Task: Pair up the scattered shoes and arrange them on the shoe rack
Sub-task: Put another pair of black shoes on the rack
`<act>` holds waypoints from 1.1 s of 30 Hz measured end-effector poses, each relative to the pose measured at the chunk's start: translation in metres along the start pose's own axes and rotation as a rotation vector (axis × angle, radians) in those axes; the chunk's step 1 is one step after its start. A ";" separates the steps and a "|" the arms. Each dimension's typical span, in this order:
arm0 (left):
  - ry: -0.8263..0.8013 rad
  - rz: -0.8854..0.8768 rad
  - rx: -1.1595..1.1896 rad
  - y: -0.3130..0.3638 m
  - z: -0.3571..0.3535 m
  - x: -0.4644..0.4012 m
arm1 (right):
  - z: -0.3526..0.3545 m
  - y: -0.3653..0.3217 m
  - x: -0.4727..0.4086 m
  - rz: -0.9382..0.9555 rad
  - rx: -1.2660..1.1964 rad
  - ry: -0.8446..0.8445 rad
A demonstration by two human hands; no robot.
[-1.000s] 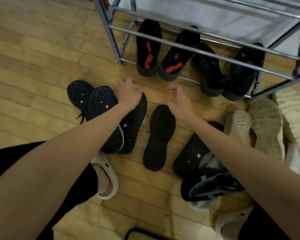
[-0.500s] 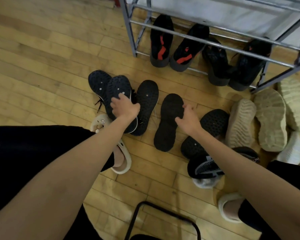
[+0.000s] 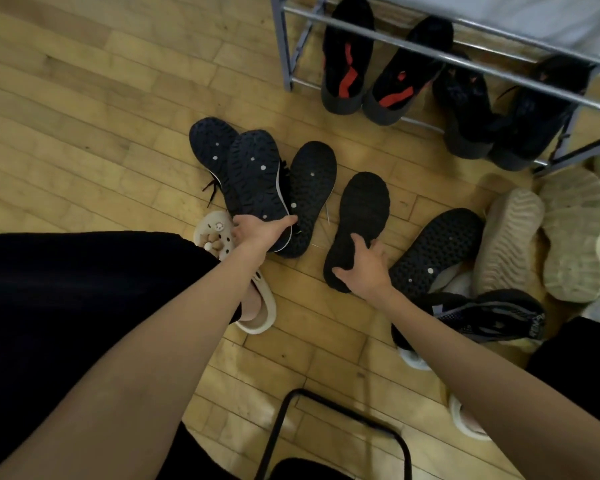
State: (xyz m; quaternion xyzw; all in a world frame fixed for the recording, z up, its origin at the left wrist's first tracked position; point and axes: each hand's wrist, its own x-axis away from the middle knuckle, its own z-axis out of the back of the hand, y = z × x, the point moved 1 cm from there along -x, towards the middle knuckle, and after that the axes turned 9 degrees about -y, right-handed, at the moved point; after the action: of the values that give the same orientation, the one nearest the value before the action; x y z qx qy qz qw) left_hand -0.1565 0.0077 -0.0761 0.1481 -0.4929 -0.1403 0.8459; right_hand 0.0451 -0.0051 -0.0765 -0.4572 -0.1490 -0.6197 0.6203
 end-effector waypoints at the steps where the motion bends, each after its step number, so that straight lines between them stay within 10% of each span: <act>1: -0.009 -0.006 0.005 0.000 0.000 -0.002 | -0.001 0.001 -0.001 0.005 0.018 -0.023; 11: -0.036 -0.092 0.137 0.001 0.002 0.001 | 0.019 0.017 -0.004 0.087 -0.037 -0.073; 24: -0.279 -0.533 -0.154 0.016 -0.050 0.060 | 0.074 -0.006 -0.002 0.044 -1.084 -0.132; 33: -0.464 -0.488 -0.206 0.024 -0.047 0.060 | 0.077 -0.002 -0.010 0.170 -0.967 -0.032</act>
State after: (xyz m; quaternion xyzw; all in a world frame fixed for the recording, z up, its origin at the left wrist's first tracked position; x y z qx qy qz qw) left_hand -0.0844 0.0115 -0.0412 0.1398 -0.6053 -0.4171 0.6634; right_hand 0.0705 0.0592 -0.0415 -0.7128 0.1840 -0.5581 0.3829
